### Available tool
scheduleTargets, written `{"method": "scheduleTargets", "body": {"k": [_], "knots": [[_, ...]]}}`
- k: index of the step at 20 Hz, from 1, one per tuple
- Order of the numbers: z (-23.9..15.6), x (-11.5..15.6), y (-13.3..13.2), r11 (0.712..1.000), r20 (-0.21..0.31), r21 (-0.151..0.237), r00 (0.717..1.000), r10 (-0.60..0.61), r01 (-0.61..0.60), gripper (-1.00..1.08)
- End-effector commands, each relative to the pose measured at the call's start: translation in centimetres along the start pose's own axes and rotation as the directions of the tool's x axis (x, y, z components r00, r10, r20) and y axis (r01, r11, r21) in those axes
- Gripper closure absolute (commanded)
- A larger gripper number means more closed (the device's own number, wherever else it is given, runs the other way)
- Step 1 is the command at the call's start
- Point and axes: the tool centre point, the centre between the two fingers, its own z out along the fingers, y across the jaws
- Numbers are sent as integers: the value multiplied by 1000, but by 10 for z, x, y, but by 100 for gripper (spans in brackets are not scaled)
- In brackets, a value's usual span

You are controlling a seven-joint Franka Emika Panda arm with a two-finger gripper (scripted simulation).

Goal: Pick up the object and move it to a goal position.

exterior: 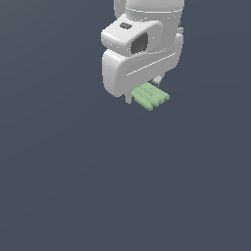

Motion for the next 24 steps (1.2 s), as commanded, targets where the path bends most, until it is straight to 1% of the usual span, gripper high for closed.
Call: {"method": "scheduleTargets", "body": {"k": [1, 12, 24], "knots": [[-14, 5, 1, 1000, 1, 0, 1000, 1, -1, 108], [-61, 24, 5, 1000, 1, 0, 1000, 1, -1, 108], [-78, 31, 7, 1000, 1, 0, 1000, 1, -1, 108]]}}
